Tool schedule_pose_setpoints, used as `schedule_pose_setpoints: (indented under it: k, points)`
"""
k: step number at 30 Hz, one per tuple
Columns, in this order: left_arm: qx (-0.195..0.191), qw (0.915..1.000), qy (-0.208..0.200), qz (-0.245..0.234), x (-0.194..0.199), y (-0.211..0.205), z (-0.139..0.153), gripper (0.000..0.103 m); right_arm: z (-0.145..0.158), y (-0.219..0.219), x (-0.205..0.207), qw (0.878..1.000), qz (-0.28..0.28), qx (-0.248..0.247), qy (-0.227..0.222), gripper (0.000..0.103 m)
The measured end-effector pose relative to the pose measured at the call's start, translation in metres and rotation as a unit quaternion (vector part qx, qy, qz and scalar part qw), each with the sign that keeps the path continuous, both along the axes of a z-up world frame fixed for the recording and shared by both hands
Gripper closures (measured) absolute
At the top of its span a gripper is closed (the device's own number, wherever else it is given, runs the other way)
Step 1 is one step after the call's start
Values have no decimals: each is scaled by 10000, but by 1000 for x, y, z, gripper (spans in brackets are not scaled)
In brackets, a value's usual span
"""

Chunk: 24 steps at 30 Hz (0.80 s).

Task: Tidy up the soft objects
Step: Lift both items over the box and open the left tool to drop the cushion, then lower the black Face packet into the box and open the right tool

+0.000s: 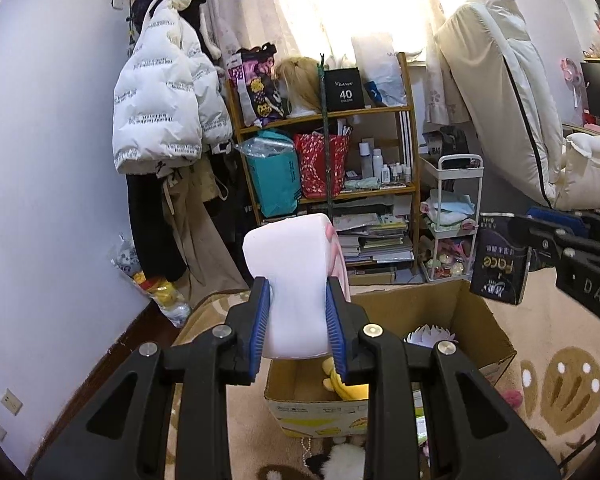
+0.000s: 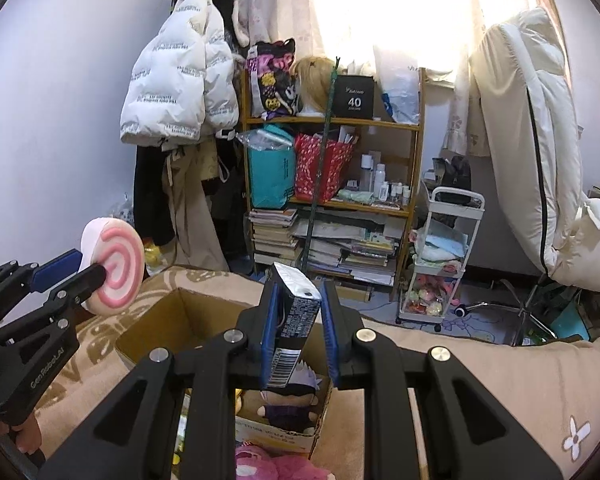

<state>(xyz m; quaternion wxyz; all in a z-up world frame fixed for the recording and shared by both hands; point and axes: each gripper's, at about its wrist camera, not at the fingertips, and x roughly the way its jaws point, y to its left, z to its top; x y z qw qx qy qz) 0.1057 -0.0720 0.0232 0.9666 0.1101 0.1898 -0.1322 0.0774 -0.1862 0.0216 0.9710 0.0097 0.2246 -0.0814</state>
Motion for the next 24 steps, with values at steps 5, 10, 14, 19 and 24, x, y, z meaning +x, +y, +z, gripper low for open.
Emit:
schedule_pose_setpoints:
  k: [5, 10, 14, 19, 24]
  points:
    - [-24, 9999, 113, 27, 12, 1, -11, 75, -14, 1, 9, 9998, 40, -6, 175, 81]
    - [-85, 9994, 320, 45, 23, 1, -23, 75, -29, 0, 18, 9994, 60, 15, 347, 81]
    - [-1, 9992, 406, 39, 28, -1, -33, 75, -40, -2, 24, 9989, 67, 34, 469, 81]
    - [102, 9989, 461, -7, 33, -6, -39, 75, -47, -4, 26, 9984, 71, 64, 550, 81]
    - [190, 9976, 658, 66, 39, -7, -49, 75, -55, -6, 33, 9969, 160, 166, 750, 81]
